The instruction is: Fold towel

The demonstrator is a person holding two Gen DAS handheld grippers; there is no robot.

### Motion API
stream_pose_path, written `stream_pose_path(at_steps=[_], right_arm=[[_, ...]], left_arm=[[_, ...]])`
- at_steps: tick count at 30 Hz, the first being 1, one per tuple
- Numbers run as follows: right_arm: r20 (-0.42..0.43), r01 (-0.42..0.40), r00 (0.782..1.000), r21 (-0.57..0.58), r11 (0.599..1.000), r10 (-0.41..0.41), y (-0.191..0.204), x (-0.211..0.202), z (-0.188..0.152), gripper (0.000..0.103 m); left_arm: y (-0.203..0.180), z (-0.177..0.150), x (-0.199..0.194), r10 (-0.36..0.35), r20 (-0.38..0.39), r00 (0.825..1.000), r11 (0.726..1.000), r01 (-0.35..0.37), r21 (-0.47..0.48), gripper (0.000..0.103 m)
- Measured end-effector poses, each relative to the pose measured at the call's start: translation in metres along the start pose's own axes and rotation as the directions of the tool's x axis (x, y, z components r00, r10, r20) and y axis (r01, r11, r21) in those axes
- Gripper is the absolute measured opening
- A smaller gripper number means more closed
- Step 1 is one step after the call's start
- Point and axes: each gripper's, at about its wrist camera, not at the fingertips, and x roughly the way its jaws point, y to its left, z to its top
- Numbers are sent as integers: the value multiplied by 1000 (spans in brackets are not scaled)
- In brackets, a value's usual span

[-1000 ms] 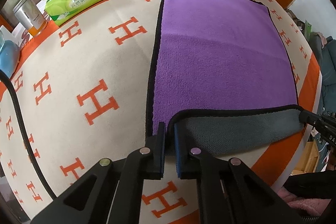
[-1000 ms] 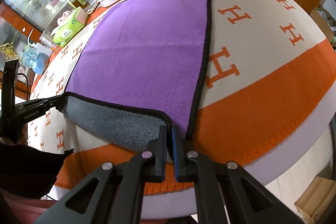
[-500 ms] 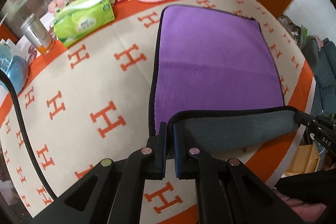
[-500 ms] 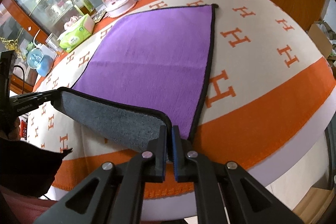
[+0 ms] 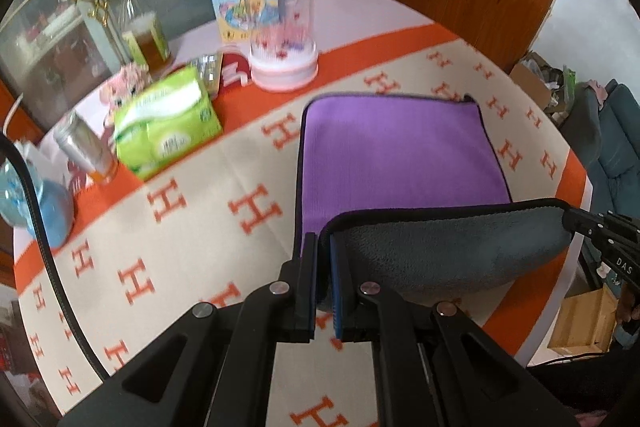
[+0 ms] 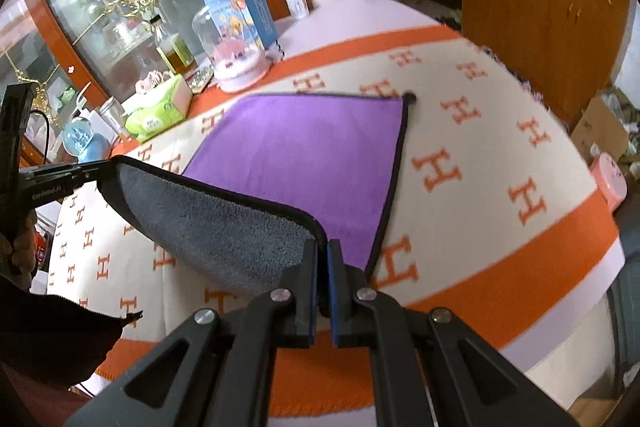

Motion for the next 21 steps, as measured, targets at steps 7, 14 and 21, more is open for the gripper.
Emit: stream_pose_path(at_steps=[7,14,21], right_arm=[[79,25,997,-38,999,-22,-8,0,36,4],[189,93,979,-64,994,-80,-18,9,71,4],[262,176,953,-67,982,-152,-25,40,87,4]], left_arm=[[1,40,2,30,82,996,999,-33,36,4],[1,74,20,32,160,987,998,-40,49,4],[3,95,62,55,193,980,998,-60,18,4]])
